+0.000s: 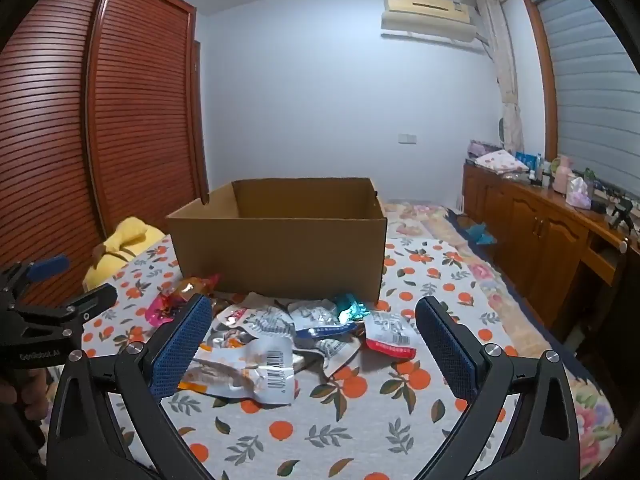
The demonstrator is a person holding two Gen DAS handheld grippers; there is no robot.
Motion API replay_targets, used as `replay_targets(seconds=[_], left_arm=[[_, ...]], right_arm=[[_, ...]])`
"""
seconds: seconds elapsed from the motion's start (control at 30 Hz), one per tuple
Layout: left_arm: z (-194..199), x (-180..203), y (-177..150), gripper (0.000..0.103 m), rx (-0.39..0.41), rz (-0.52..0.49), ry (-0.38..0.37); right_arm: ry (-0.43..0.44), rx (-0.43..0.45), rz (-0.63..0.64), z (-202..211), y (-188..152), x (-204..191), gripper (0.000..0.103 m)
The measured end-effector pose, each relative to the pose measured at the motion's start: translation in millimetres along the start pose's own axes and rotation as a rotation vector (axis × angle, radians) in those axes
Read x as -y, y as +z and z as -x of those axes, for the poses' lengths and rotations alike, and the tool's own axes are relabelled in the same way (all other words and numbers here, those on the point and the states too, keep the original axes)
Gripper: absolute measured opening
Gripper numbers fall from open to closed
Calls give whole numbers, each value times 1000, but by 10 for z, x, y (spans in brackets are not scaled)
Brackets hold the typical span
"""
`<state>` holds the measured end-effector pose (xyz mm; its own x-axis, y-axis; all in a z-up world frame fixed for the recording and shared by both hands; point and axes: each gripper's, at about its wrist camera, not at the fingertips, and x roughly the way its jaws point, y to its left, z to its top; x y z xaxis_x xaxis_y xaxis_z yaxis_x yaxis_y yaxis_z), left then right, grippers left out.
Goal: Organize snacks
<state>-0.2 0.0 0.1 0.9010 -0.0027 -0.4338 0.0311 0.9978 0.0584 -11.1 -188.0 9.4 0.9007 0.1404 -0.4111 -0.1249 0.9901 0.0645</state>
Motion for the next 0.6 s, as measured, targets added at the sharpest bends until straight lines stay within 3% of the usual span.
replay_targets(seconds=[0.6], left_arm=[[-4, -36, -28, 103, 1, 11, 3]], right_arm=[[-4, -7, 4, -6, -16, 5, 103]])
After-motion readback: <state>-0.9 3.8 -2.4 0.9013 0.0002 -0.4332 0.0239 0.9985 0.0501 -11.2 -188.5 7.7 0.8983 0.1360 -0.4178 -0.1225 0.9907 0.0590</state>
